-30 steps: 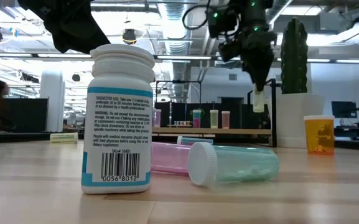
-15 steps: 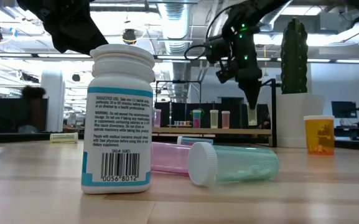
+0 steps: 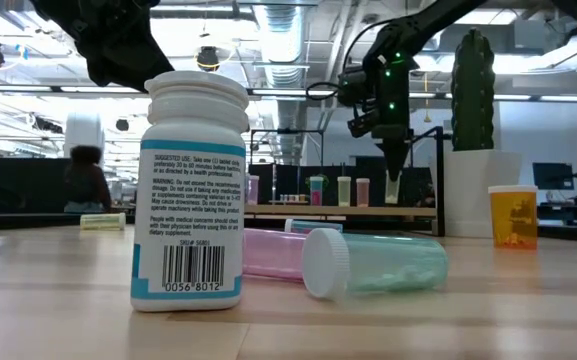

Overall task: Pick and place medicine bottles onto shelf by color
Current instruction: Put the yellow pill bottle on the shelf

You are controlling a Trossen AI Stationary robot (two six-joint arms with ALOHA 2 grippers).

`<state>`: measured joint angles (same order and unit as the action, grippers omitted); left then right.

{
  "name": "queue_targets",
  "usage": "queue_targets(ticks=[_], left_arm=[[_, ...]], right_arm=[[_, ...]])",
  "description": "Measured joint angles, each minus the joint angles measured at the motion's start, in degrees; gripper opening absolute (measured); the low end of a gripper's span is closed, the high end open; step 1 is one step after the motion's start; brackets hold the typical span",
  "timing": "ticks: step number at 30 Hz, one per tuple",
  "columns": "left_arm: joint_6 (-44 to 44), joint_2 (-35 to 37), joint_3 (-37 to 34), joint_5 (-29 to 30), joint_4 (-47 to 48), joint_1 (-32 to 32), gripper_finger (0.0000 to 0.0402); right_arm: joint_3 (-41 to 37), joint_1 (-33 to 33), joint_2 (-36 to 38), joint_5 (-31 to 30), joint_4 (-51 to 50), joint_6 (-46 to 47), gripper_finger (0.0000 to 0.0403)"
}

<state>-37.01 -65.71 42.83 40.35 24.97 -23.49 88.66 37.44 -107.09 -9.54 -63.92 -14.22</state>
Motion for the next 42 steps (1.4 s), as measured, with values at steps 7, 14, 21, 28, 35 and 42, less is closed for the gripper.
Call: queue_targets(ticks=[7,14,21,28,35,42], left_arm=[[0.17,0.0,0.0,-0.95,0.0,0.75,0.0168],[0.17,0.0,0.0,-0.95,0.0,0.75,0.0168],[0.2,0.0,0.0,-0.94,0.0,0.79,0.0168],[0.39,0.0,0.0,-1.02,0.0,1.31,0.0168],[0.83,0.02,0.0,-1.91,-0.04,2.54,0.0168],[0.83,0.02,0.0,-2.64,-0.02,3.49,0.0168]], right_arm=[[0.0,0.62,-0.02,0.0,1.78,-1.29,0.0146],[0.0,0.6,-0.02,0.0,4.33,-1.38,0.0146],[0.0,0.6,-0.04,0.0,4.95,-2.99,0.0146],[0.0,0.64,-0.07,0.0,5.05,-6.13,0.0146],[0.0,1.24,-0.07,0.02,6.89,-8.74,0.0146],[0.0,2.64,-0.07,0.1,7.36,-8.79,0.0146]])
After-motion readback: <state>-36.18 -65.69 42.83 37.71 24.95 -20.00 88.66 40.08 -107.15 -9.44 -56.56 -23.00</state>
